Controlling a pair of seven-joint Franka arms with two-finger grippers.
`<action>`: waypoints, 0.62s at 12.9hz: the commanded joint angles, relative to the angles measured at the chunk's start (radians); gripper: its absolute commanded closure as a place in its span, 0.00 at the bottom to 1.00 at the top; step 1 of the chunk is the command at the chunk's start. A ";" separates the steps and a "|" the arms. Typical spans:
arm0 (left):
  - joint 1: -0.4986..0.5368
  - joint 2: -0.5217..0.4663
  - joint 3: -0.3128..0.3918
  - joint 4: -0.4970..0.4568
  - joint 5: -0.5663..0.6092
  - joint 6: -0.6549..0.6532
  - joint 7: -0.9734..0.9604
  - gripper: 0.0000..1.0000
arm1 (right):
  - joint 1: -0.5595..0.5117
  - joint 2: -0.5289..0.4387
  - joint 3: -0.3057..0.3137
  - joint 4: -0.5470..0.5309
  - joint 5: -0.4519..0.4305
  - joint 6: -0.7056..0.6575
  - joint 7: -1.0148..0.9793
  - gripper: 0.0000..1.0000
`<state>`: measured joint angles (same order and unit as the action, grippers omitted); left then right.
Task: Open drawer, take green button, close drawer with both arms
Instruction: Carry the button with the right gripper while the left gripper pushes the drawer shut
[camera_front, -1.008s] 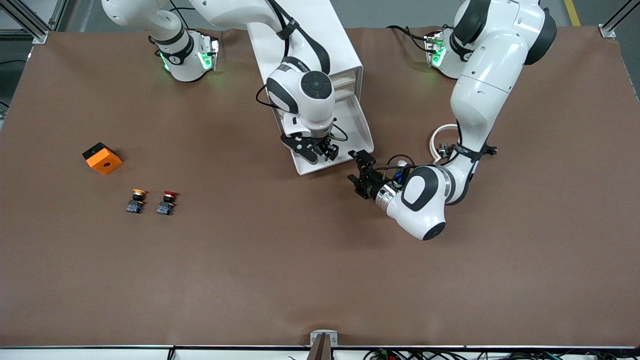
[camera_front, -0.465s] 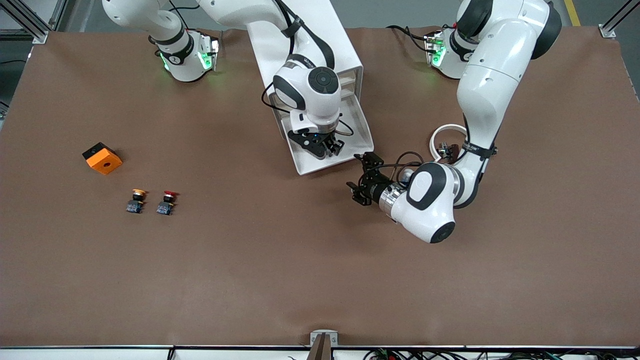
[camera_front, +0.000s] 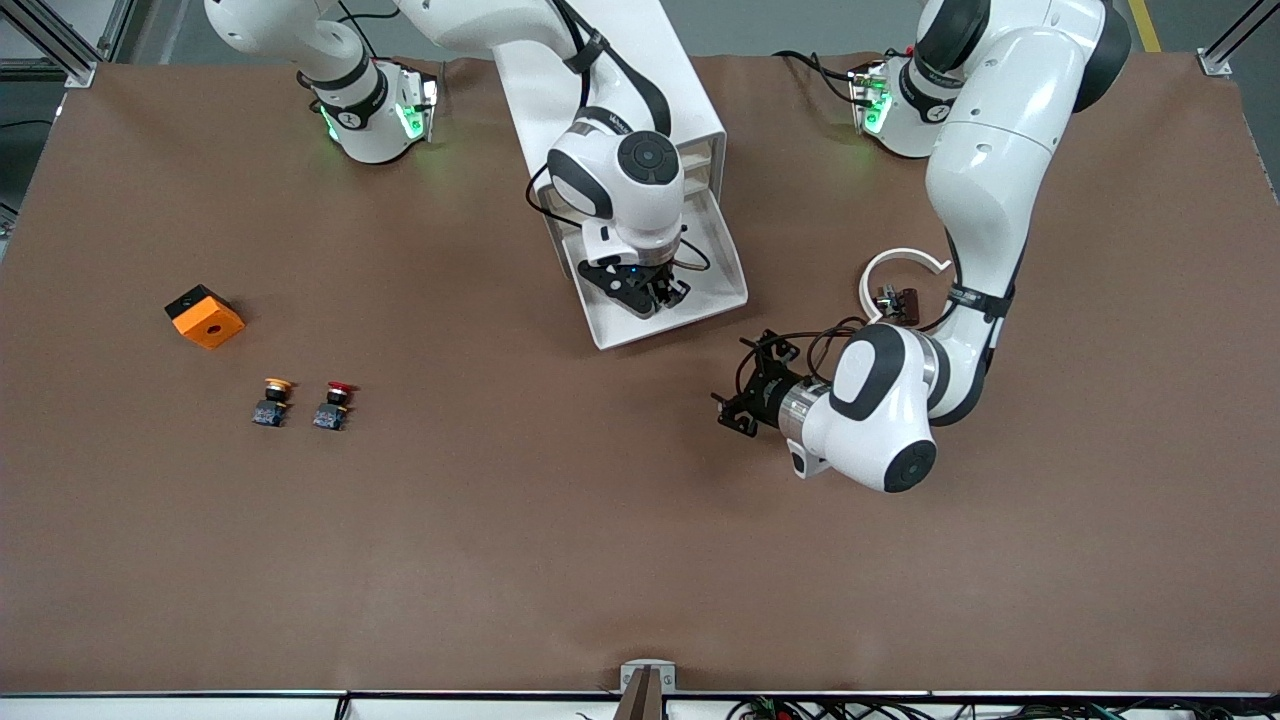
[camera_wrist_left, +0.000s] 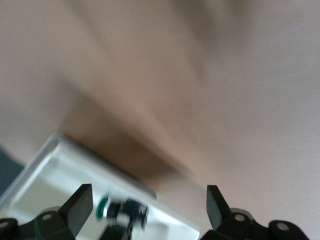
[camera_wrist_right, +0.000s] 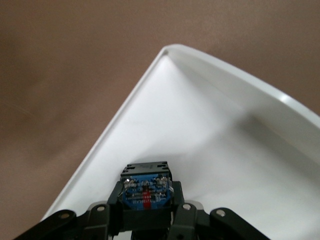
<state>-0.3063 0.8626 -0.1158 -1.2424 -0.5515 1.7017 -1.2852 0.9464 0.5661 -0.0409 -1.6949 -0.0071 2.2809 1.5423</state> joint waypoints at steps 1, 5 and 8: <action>-0.013 -0.037 0.007 -0.009 0.115 0.073 0.159 0.00 | -0.050 -0.006 0.001 0.072 -0.007 -0.079 -0.020 1.00; -0.028 -0.027 -0.005 -0.017 0.327 0.283 0.316 0.00 | -0.196 -0.084 0.001 0.161 -0.004 -0.300 -0.336 1.00; -0.059 -0.022 -0.002 -0.019 0.380 0.410 0.305 0.00 | -0.337 -0.135 0.000 0.103 -0.004 -0.339 -0.593 1.00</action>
<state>-0.3412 0.8471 -0.1228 -1.2483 -0.2056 2.0457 -0.9851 0.6921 0.4761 -0.0604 -1.5284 -0.0069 1.9467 1.0835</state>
